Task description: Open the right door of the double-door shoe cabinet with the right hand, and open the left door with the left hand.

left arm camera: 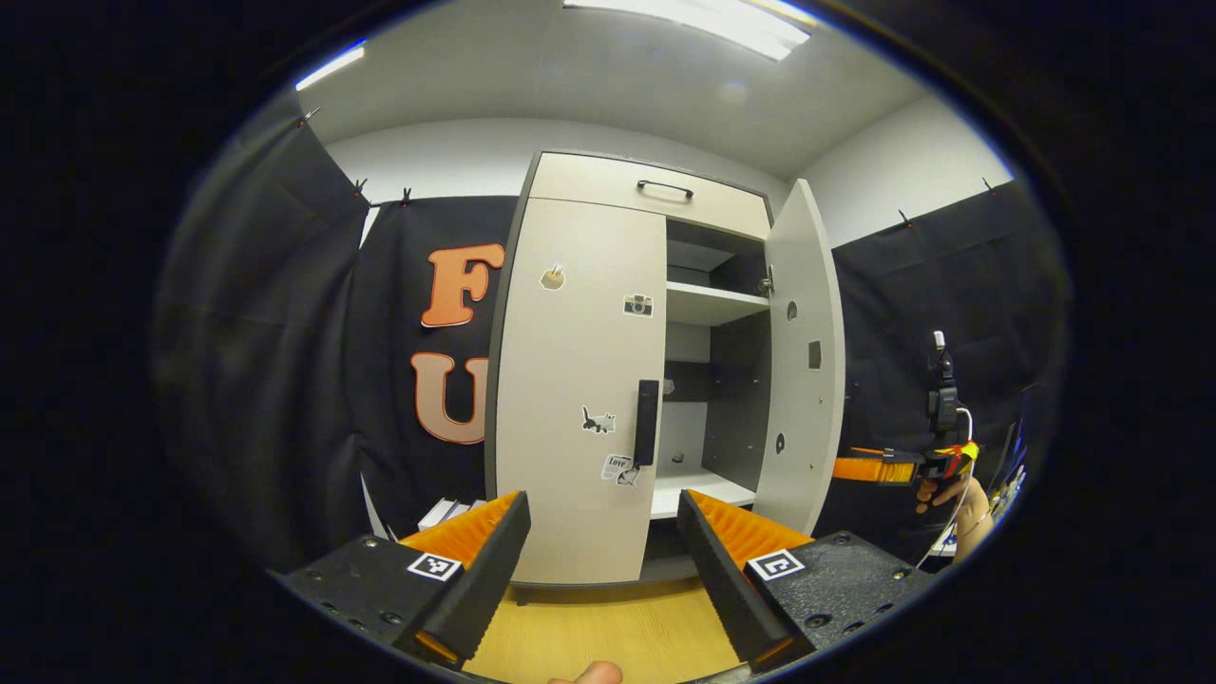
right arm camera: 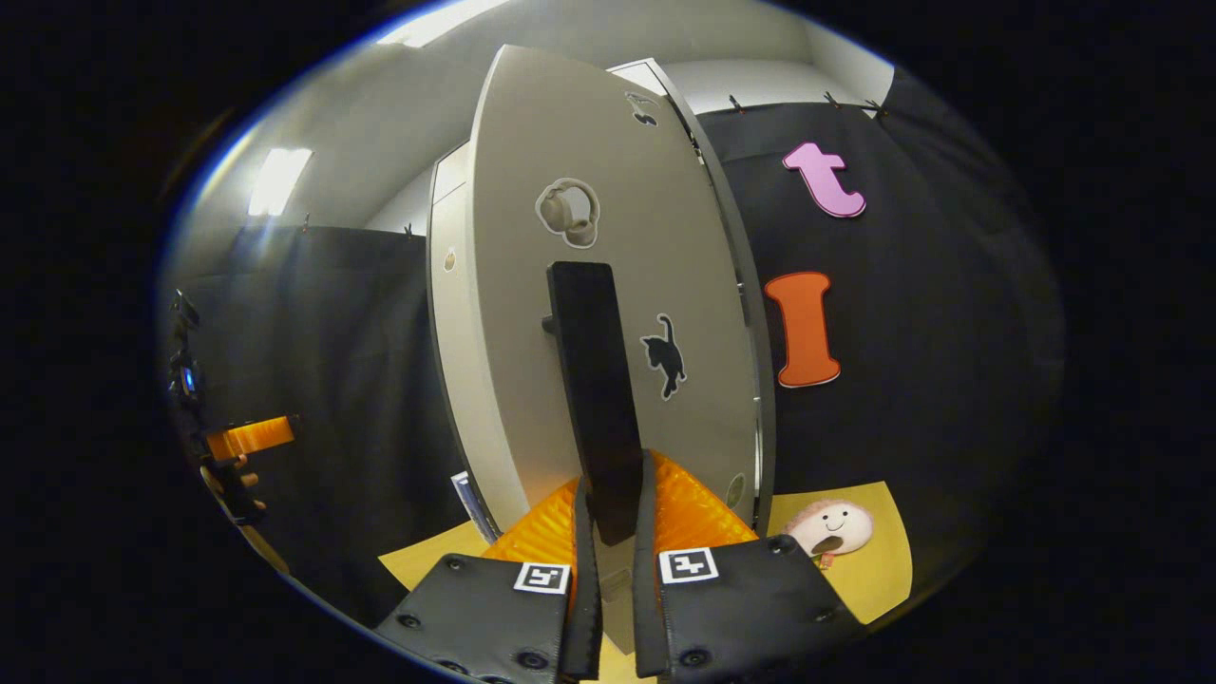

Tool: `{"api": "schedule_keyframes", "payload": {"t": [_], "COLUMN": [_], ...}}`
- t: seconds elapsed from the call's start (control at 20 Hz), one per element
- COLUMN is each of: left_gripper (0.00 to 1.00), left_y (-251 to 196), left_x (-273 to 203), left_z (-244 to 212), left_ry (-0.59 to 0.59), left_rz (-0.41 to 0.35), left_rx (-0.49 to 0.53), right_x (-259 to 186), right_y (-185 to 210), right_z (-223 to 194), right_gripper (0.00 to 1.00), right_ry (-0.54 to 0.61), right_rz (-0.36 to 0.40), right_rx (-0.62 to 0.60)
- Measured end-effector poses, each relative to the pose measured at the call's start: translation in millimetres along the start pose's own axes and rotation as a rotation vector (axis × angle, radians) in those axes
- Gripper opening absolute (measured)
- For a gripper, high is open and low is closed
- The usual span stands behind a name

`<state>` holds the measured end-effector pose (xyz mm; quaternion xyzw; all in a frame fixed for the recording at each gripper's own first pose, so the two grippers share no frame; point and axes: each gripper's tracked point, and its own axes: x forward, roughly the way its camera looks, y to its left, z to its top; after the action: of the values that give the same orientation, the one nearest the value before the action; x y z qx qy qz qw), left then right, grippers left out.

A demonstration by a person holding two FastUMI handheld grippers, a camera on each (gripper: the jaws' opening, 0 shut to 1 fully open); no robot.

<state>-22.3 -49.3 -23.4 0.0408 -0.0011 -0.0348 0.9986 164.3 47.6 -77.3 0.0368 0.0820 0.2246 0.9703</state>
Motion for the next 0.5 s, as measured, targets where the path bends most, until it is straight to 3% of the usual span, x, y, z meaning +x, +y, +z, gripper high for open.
{"api": "schedule_keyframes", "payload": {"t": [0.2, 0.35, 0.4, 0.45, 0.5], "left_gripper": [0.94, 0.94, 0.94, 0.94, 0.94], "left_y": [-10.3, -18.7, -22.2, -27.2, -31.0], "left_x": [0.9, 2.2, 3.2, 3.1, 4.1], "left_z": [2.7, 2.9, 2.0, 2.2, 1.8], "left_ry": [-0.009, -0.009, -0.007, -0.007, -0.006], "left_rz": [-0.019, -0.03, -0.035, -0.043, -0.051], "left_rx": [-0.021, -0.023, -0.024, -0.026, -0.029], "right_x": [-5.3, -10.1, -12.6, -21.1, -25.6], "right_y": [-18.5, -41.1, -55.3, -65.5, -60.5], "right_z": [0.0, 4.9, 6.6, 7.6, 4.5], "right_gripper": [0.31, 0.32, 0.39, 0.21, 0.17], "right_ry": [-0.018, -0.044, -0.044, -0.037, -0.033], "right_rz": [-0.107, -0.288, -0.361, -0.384, -0.353], "right_rx": [-0.017, -0.117, -0.134, -0.132, -0.103]}}
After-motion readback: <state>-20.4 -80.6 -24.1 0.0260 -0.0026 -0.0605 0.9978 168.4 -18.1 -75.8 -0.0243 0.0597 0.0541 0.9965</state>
